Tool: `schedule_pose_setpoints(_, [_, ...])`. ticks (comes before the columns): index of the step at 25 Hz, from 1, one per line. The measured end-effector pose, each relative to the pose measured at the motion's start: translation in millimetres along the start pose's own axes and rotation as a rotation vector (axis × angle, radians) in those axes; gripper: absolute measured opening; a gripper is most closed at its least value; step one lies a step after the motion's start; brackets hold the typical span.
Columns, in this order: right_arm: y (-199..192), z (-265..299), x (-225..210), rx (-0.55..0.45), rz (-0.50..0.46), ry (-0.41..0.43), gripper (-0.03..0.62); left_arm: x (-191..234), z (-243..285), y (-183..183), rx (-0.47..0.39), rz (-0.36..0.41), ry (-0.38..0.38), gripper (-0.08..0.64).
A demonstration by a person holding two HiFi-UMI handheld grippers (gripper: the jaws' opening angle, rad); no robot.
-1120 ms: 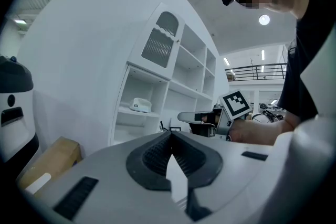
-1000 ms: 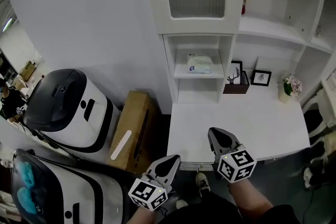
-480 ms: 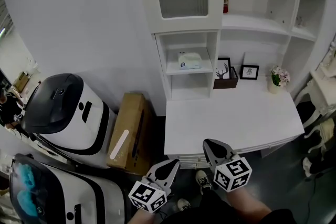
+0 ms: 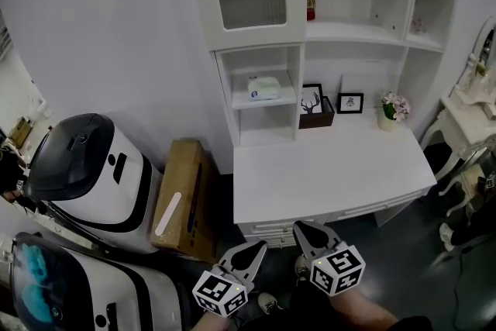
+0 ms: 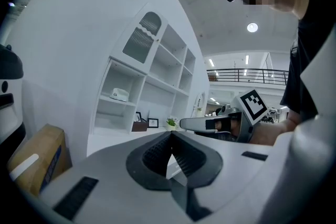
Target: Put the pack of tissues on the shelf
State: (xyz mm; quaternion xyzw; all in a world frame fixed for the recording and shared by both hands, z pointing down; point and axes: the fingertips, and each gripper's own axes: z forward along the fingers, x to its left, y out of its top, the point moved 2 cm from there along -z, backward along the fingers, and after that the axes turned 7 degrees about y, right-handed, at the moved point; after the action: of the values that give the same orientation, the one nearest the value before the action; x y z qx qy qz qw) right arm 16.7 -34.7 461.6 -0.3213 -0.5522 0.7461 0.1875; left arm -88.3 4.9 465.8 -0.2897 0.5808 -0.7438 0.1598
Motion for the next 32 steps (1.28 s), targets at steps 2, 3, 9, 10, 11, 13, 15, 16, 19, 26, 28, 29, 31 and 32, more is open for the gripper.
schedule_pose_setpoints(2, [-3.3, -7.1, 3.0, 0.009, -0.002, -0.002, 0.005, -6.3, -0.9, -1.0, -0.001, -0.004, -0.008, 0.003])
schedule_pose_setpoints(3, [-3.9, -10.0, 3.8, 0.011, -0.004, -0.001, 0.005, -8.7, -0.7, -0.7, -0.004, -0.005, -0.009, 0.003])
schedule_pose_setpoints(9, [-5.4, -25.0, -0.7, 0.035, -0.016, 0.023, 0.004, -24.5, 3.0, -2.7, -0.017, -0.012, 0.013, 0.003])
schedule_pose_setpoints(10, [-5.8, -28.4, -2.5, 0.039, -0.018, 0.029, 0.003, -27.8, 4.2, -3.9, -0.018, -0.016, 0.021, 0.003])
schedule_pose_setpoints(11, [-6.3, -32.1, -4.5, 0.044, -0.018, 0.035, 0.003, -31.4, 5.8, -4.8, -0.019, -0.020, 0.028, 0.003])
schedule_pose_setpoints(13, [-6.3, -40.2, -9.1, 0.052, -0.018, 0.048, 0.004, -40.2, 10.1, -5.6, -0.021, -0.027, 0.042, 0.003])
schedule_pose_setpoints(15, [-5.1, -50.3, -14.8, 0.056, -0.017, 0.062, 0.003, -52.8, 15.4, -5.8, -0.021, -0.030, 0.052, 0.003])
schedule_pose_setpoints(16, [-5.2, -55.9, -18.3, 0.057, -0.016, 0.069, 0.003, -60.1, 18.2, -6.8, -0.019, -0.028, 0.056, 0.003])
schedule_pose_setpoints(19, [-10.6, -71.8, -27.8, 0.063, -0.003, 0.093, 0.004, -81.2, 23.4, -12.5, -0.011, -0.023, 0.074, 0.003])
schedule_pose_setpoints(26, [-17.1, -94.5, -32.5, 0.074, 0.005, 0.173, 0.003, -113.3, 20.1, -20.2, -0.003, -0.014, 0.145, 0.003])
schedule_pose_setpoints(28, [-18.8, -99.8, -31.8, 0.076, 0.003, 0.193, 0.003, -120.3, 17.4, -22.6, -0.004, -0.012, 0.162, 0.003])
schedule_pose_setpoints(29, [-19.6, -102.5, -31.1, 0.076, 0.002, 0.202, 0.004, -123.4, 15.8, -23.7, -0.005, -0.011, 0.170, 0.003])
schedule_pose_setpoints(31, [-21.1, -108.0, -29.9, 0.077, 0.000, 0.217, 0.003, -129.3, 12.9, -25.8, -0.007, -0.009, 0.185, 0.003])
schedule_pose_setpoints(32, [-21.9, -111.1, -29.8, 0.078, -0.001, 0.223, 0.003, -132.5, 11.9, -26.7, -0.008, -0.008, 0.190, 0.003])
